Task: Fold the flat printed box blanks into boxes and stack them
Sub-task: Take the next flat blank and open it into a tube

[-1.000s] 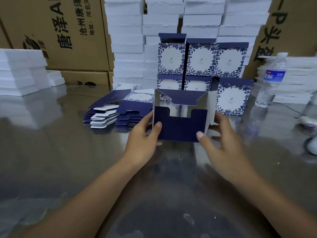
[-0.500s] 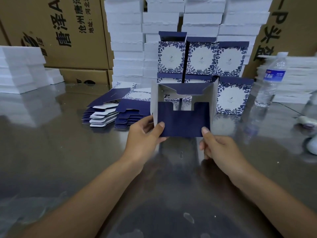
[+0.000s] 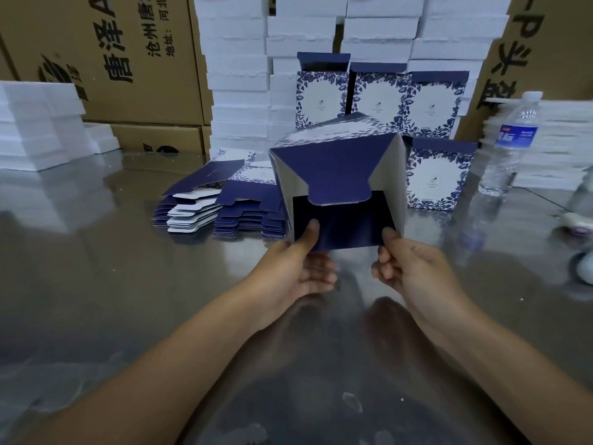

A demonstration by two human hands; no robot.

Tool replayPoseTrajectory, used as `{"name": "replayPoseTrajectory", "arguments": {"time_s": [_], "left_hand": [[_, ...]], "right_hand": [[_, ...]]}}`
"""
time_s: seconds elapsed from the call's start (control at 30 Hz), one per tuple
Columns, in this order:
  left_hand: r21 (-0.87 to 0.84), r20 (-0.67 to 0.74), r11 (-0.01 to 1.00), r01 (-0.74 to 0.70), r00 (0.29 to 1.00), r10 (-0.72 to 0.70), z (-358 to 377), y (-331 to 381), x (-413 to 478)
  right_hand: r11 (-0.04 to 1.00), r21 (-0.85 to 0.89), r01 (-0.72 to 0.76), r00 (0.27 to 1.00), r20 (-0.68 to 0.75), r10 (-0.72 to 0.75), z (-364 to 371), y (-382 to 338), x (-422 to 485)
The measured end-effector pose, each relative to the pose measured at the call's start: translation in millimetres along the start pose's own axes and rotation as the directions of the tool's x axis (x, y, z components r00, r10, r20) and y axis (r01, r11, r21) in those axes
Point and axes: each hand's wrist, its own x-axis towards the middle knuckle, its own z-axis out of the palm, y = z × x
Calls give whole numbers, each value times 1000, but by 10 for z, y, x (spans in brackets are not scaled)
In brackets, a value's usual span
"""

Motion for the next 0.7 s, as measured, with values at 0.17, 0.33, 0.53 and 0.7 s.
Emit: {"name": "replayPoseTrajectory", "arguments": {"time_s": [0.17, 0.33, 0.53, 0.7], "left_hand": [[-25, 12, 1000, 3, 1000, -3, 47, -44, -19], [34, 44, 999, -43, 998, 41, 96, -69, -66], [14, 79, 999, -47, 996, 46, 144, -51, -86], [-32, 153, 999, 8, 988, -3, 141, -59, -107]], "right_hand": [[997, 65, -41, 999, 10, 41, -12, -45, -42], [993, 48, -105, 994, 14, 105, 16, -55, -69], [991, -36, -126, 992, 28, 127, -10, -80, -67], [984, -5, -177, 982, 60, 177, -1, -91, -82]]}}
